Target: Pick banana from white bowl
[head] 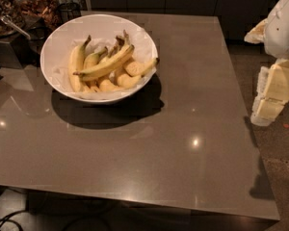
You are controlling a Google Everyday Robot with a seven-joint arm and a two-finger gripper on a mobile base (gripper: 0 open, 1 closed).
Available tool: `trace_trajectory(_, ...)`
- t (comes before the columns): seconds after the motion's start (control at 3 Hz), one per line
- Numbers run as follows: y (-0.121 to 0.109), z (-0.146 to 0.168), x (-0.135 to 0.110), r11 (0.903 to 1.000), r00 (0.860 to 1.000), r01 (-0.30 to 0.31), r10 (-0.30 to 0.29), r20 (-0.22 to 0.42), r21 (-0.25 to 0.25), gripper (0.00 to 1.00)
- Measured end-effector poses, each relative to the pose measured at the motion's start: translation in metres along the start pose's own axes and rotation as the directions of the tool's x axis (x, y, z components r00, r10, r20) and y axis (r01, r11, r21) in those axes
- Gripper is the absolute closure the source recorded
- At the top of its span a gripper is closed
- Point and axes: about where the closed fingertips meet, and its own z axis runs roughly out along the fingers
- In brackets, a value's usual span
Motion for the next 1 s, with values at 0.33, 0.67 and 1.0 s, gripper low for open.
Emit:
trace_trajectory(0.33, -0.008, 0.004, -0.014, 0.998, 0.998, 0.06, -0.061, -0.018, -0.017, 0.0)
trace_trajectory(0.67, -0.02, 0.007, -0.026, 0.993, 0.993, 0.116, -0.116, -0.033, -0.022, 0.0)
trace_trajectory(1.0, -0.034, 0.014, -0.045, 0.9842, 0.983, 0.175, -0.176, -0.045, -0.024, 0.0)
